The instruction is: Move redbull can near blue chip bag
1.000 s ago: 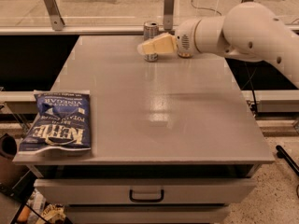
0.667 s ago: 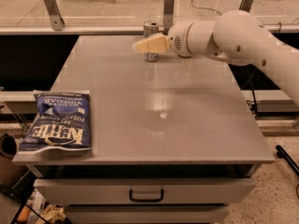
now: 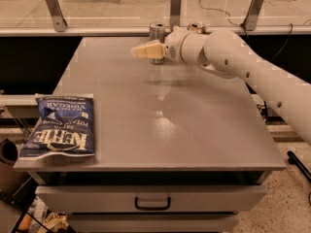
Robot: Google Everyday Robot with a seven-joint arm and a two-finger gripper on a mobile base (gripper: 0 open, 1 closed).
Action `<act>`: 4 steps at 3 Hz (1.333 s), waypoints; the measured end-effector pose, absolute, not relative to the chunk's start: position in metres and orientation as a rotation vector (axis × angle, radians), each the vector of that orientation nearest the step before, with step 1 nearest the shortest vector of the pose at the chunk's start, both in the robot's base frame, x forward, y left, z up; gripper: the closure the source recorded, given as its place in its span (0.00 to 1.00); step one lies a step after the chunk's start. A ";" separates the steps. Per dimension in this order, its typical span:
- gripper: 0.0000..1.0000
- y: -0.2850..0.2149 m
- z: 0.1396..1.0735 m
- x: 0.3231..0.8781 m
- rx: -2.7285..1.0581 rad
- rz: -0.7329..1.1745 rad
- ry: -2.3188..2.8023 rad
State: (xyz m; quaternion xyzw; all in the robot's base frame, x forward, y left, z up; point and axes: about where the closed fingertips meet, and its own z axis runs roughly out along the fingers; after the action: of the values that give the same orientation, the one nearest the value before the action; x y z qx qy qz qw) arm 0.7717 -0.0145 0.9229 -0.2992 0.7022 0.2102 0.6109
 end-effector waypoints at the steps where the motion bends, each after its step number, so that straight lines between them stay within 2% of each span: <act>1: 0.00 -0.006 0.913 0.787 -0.665 0.497 1.579; 2: 0.00 0.004 0.906 0.800 -0.654 0.508 1.551; 3: 0.18 0.006 0.906 0.800 -0.657 0.511 1.552; 4: 0.42 0.009 0.905 0.799 -0.659 0.514 1.552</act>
Offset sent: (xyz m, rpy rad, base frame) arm 0.0443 0.0239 -0.0236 0.0834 -0.0794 -0.0052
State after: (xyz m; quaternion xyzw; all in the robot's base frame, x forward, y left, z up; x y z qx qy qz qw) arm 0.7994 0.0088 0.9055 -0.2887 0.6792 0.2250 0.6362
